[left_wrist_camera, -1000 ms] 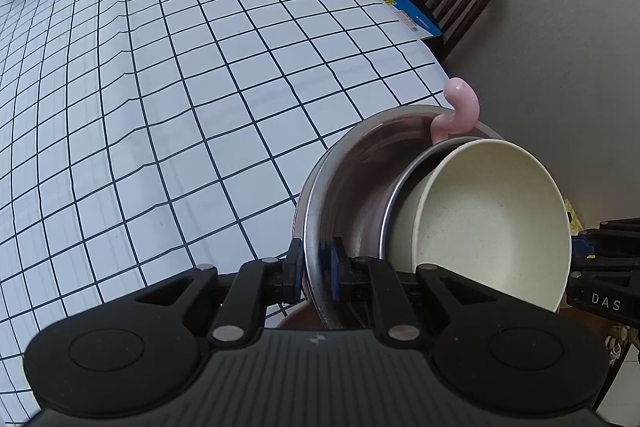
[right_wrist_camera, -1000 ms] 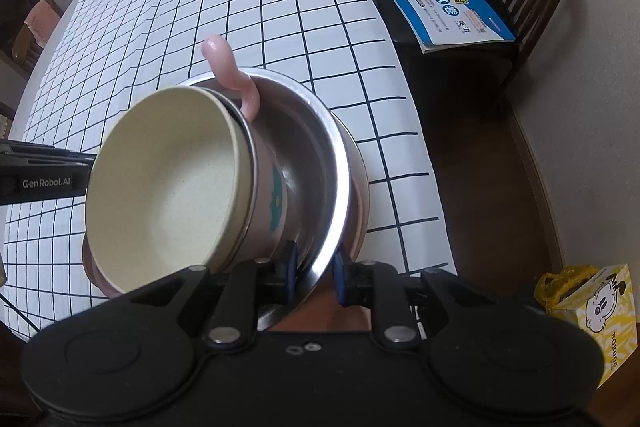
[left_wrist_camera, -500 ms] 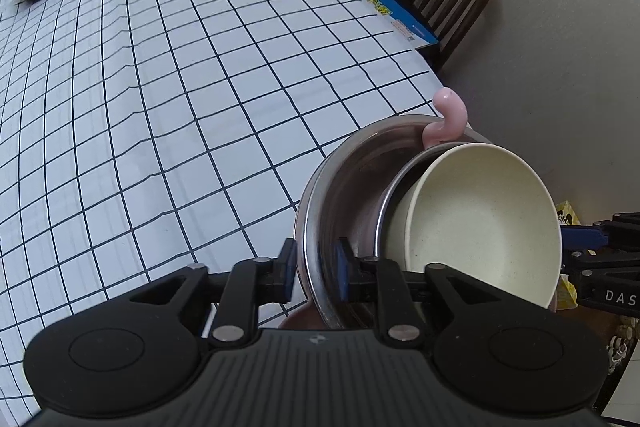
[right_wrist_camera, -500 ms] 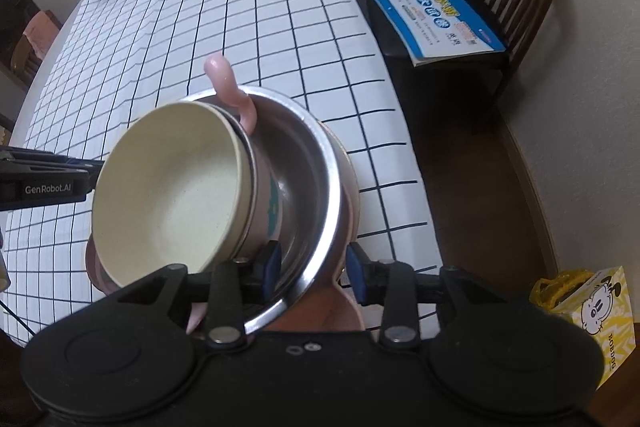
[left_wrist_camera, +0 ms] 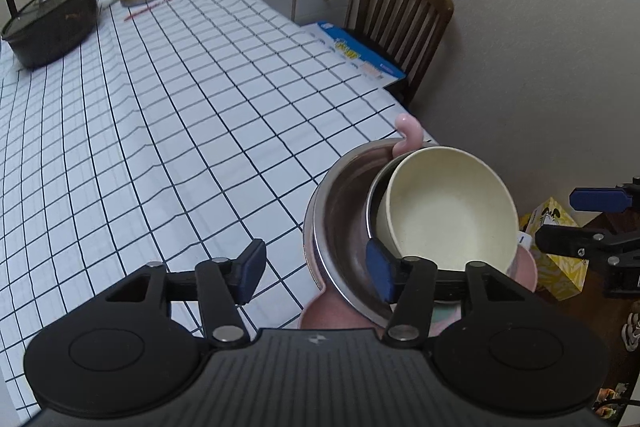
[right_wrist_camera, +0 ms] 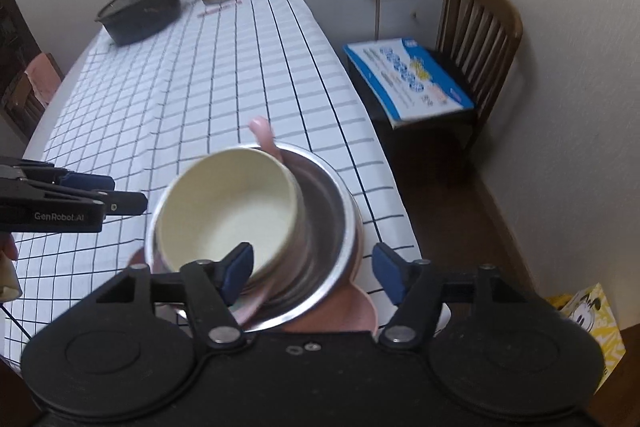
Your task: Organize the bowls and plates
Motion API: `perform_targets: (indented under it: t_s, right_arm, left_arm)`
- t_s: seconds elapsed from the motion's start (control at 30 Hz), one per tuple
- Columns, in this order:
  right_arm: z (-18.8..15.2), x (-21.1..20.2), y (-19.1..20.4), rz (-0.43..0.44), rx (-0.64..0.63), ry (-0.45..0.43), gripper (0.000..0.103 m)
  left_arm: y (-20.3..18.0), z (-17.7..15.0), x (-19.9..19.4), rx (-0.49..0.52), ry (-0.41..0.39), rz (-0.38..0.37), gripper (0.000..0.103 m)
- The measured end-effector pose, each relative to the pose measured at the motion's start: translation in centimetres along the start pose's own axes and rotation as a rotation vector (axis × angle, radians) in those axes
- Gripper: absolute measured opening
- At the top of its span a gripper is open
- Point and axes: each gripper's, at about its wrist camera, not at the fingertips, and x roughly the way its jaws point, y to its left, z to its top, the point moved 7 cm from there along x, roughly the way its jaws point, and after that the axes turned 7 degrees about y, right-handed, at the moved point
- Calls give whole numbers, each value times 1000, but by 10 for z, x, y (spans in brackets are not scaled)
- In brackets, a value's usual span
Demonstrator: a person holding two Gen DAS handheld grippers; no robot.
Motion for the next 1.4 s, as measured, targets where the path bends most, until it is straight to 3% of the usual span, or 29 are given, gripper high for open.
perform_targets:
  t_s: [0.07,0.4,0.53,0.63,0.73,1.0,1.2,1.27,1.4]
  right_arm:
    - [-3,-9,8,1,-10,-34,78]
    - [-15,-46,42,13,-3,-195,91]
    - [-20,-58,51,16,16,-257,96]
    - [-24,-67,58,16,15,-294,99]
    - [-28,-73,65,12,12,-322,100]
    - [-40,-89,73,3,21,-388,103]
    - [-50,-89,76,5,42,-383,103]
    - [-52,-89,77,11,49,-382,103]
    - [-57,-91,82,14,38,-384,103]
  left_arm:
    - [0,-4,-10,13,-21,2,57]
    - [7,-30,-60,29,-137,23,57]
    - [9,-41,-75,21,-173,4,67]
    - [10,-50,-88,25,-209,2,69]
    - [10,-57,-99,27,-239,-10,77]
    - [14,-73,-122,-5,-309,-39,79]
    - [15,-83,-131,-1,-327,-23,84]
    - [14,-85,-132,-5,-329,-23,91]
    - [15,-90,-135,-9,-335,-20,91]
